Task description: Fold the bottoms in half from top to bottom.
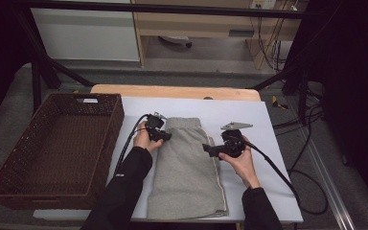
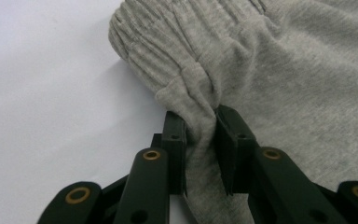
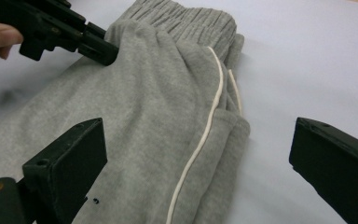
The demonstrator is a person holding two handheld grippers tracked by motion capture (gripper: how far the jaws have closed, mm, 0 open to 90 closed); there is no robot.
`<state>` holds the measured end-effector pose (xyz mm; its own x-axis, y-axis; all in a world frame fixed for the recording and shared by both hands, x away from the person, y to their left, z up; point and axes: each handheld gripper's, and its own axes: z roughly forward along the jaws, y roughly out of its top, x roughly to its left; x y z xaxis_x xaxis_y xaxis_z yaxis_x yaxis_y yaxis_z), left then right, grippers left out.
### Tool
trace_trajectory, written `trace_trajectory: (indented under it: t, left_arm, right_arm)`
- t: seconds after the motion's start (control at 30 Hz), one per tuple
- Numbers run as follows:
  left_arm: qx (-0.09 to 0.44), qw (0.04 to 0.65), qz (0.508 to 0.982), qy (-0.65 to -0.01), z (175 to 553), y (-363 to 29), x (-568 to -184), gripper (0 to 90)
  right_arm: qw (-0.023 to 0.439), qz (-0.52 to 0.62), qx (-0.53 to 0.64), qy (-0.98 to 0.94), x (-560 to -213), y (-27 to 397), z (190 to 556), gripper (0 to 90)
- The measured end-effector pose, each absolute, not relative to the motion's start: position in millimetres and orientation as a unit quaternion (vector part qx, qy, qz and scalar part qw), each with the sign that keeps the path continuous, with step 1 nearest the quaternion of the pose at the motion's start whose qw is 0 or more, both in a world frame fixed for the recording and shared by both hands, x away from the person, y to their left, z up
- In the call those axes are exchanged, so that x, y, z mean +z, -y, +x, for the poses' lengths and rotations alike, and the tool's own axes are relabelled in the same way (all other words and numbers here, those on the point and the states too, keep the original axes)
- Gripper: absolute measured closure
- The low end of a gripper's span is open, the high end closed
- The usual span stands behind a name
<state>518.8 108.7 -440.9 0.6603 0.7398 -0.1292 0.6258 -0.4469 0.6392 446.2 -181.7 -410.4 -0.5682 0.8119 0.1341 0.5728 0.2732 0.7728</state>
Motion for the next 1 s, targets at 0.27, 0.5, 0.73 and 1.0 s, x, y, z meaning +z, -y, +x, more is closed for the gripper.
trace_trajectory:
  t: [0.27, 0.5, 0.73, 1.0]
  left_arm:
    - [0.084, 0.338, 0.846, -0.403, 519, -109, -441, 74.3]
    - [0.086, 0.337, 0.847, -0.403, 519, -108, -441, 74.2]
    - [0.085, 0.336, 0.847, -0.403, 519, -108, -441, 74.3]
    - [0.086, 0.336, 0.847, -0.403, 519, -108, -441, 74.2]
  right_arm:
    - [0.152, 0.450, 0.407, -0.780, -408, 182, 466, 6.8]
    - [0.152, 0.458, 0.399, -0.780, -412, 180, 482, 12.2]
    - [0.145, 0.458, 0.392, -0.784, -422, 175, 494, 20.9]
    - [0.144, 0.464, 0.379, -0.787, -434, 172, 504, 30.4]
